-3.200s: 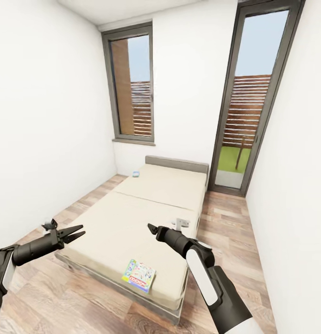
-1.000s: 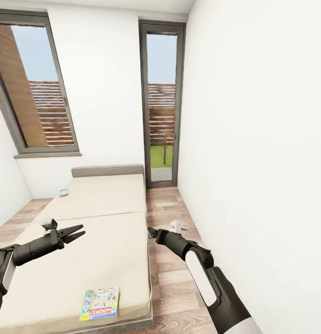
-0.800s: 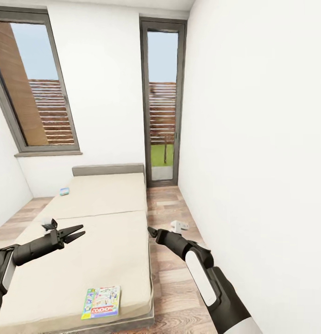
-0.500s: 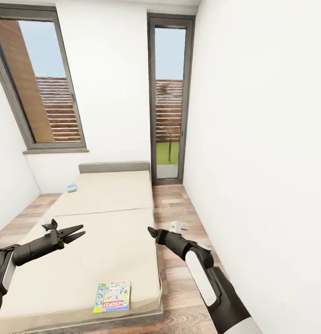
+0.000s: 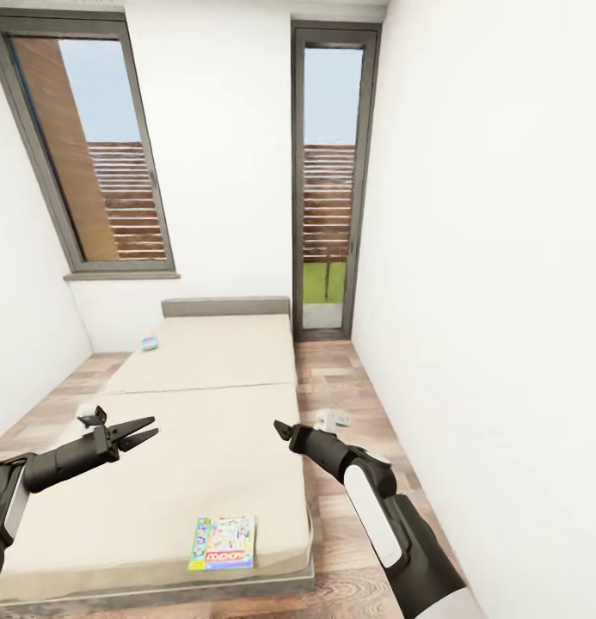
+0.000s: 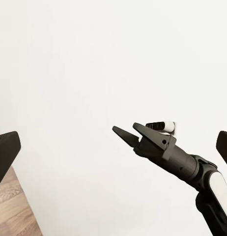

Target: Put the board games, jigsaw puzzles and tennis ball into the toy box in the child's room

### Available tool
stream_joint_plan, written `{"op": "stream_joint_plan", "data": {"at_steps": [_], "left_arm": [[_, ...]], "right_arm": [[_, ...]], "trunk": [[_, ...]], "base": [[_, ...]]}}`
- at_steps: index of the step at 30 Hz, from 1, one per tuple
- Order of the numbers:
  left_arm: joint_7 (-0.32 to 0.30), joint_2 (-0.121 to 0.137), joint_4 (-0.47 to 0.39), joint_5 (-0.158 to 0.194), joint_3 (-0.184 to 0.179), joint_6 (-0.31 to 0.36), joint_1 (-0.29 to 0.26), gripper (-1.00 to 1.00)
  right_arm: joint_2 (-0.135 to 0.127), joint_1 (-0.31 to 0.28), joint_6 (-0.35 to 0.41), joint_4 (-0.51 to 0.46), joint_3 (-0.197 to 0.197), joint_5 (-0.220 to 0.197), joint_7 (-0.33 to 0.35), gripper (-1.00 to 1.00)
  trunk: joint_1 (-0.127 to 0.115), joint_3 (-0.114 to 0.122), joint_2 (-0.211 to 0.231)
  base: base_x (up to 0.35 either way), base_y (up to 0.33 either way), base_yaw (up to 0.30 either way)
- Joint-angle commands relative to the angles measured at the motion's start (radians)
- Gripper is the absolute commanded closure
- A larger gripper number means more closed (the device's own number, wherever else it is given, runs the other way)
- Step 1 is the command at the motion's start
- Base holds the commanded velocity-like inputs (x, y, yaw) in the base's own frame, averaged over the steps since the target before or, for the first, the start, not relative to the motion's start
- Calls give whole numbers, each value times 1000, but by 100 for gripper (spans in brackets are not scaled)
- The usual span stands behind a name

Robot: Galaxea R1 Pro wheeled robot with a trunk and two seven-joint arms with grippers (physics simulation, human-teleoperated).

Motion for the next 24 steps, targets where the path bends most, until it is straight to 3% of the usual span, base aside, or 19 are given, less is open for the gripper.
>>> {"op": "stream_joint_plan", "data": {"at_steps": [1,9,14,24], "left_arm": [[-4,0,0,-1,0,11,-1,-100],[-4,0,0,-1,0,11,-1,-100],[-3,0,0,-1,0,11,-1,-100],[-3,0,0,-1,0,11,-1,-100]], "right_arm": [[0,-1,5,-1,-1,-2,0,-100],[0,-1,5,-1,-1,-2,1,-100],[0,-1,5,-1,-1,-2,2,-100],[0,-1,2,-1,0,-1,3,-100]], "trunk": [[1,-2,-2],[1,-3,-2],[1,-3,-2],[1,-3,-2]], "base": [[-1,4,237],[0,-125,192],[0,-191,40],[0,-35,7]]}}
